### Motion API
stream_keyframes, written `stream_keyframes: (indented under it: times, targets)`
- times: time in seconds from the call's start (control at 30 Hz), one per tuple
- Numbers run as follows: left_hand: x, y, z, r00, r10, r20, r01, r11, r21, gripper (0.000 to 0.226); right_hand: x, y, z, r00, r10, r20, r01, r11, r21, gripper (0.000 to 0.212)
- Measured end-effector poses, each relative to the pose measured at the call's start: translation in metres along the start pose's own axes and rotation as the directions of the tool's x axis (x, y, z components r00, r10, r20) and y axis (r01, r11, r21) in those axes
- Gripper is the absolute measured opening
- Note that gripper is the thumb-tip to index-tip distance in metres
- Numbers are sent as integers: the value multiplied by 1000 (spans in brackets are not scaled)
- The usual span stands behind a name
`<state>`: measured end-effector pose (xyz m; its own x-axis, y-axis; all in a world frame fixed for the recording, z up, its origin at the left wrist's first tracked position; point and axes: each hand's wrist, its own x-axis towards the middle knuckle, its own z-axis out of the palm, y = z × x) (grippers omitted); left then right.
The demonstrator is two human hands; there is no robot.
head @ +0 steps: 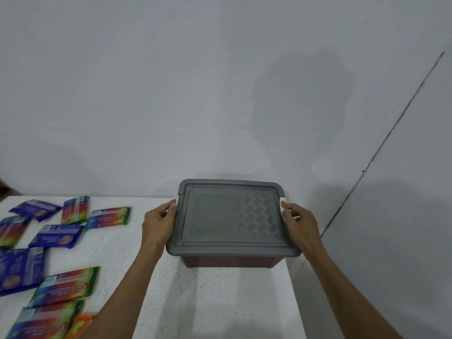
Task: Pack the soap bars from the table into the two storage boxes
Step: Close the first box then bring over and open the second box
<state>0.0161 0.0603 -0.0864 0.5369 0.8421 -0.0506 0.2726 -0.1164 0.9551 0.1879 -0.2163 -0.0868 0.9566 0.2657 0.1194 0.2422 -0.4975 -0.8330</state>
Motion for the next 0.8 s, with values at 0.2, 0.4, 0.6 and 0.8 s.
stream_keyframes:
  times: [0.2,0.4,0.6,0.8]
  targets:
    - [6,4,8,997,-27,76,29,999,-21,24,4,1,6,1000,-1,-15,1,1000,15,29]
    - [25,2,9,997,-22,76,25,999,-39,23,18,-1,13,1000,-22,-10,22,999,35,29]
    - [56,10,12,999,-28,40,27,999,35,21,51,-13,29,999,-29,22,29,999,18,29]
    - [85,21,23,1000,-24,12,23,999,41,30,78,-22,42,999,-40,16,41,999,-17,29]
